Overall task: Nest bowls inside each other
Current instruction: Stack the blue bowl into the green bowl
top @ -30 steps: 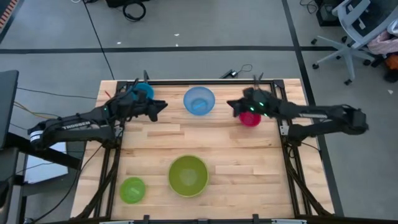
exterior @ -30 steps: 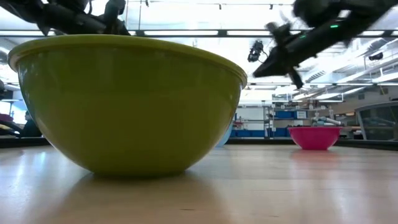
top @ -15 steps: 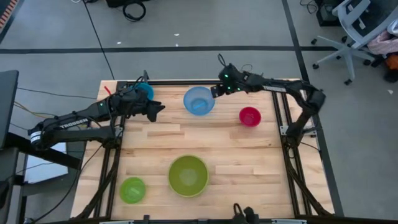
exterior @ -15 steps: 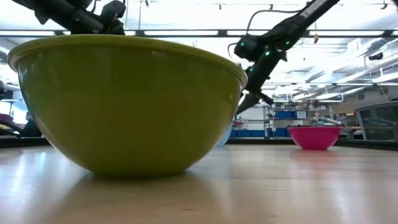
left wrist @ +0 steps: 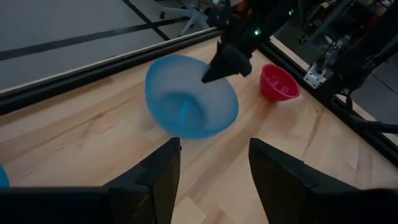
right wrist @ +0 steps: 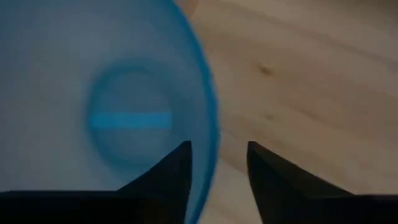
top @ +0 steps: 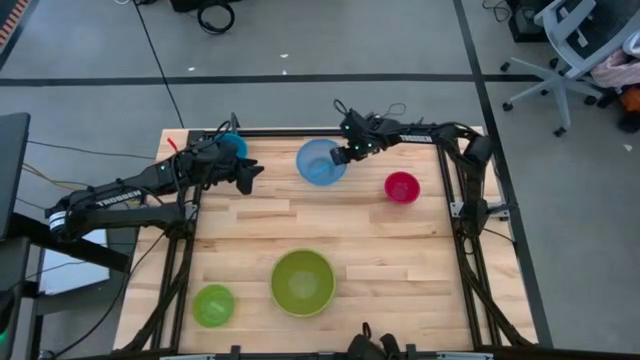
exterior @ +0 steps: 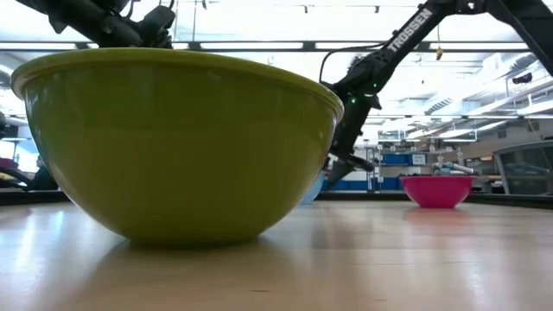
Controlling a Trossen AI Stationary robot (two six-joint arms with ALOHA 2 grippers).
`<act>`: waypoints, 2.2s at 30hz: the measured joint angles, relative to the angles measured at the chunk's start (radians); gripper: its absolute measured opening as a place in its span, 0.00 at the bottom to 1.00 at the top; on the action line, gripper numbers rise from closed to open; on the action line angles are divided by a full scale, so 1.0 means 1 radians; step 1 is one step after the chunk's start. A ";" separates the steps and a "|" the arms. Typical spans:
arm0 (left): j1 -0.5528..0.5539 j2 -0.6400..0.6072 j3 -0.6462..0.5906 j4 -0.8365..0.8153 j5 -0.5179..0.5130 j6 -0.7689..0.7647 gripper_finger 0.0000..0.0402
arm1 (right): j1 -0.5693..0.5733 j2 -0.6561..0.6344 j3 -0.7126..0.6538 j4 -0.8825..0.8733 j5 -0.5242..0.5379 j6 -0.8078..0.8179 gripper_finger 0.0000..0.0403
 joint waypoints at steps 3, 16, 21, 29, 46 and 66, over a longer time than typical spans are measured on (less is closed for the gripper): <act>0.000 0.000 0.000 -0.003 0.000 -0.001 0.48 | 0.022 -0.014 0.000 -0.021 0.011 -0.025 0.21; 0.000 0.000 0.000 0.004 -0.022 -0.032 0.48 | 0.239 -0.261 0.001 -0.089 0.101 -0.069 0.03; 0.000 0.000 0.000 0.004 -0.022 -0.033 0.48 | 0.360 -0.302 0.001 -0.098 0.138 0.007 0.03; -0.002 0.000 0.000 0.004 -0.016 0.011 0.48 | 0.520 -0.295 0.000 0.003 0.213 0.054 0.03; -0.040 0.000 -0.001 0.017 0.035 0.055 0.48 | 0.742 -0.208 0.000 0.162 0.205 0.055 0.03; -0.097 0.014 -0.001 -0.072 0.005 -0.164 0.48 | 0.870 -0.109 0.000 0.142 0.309 0.269 0.18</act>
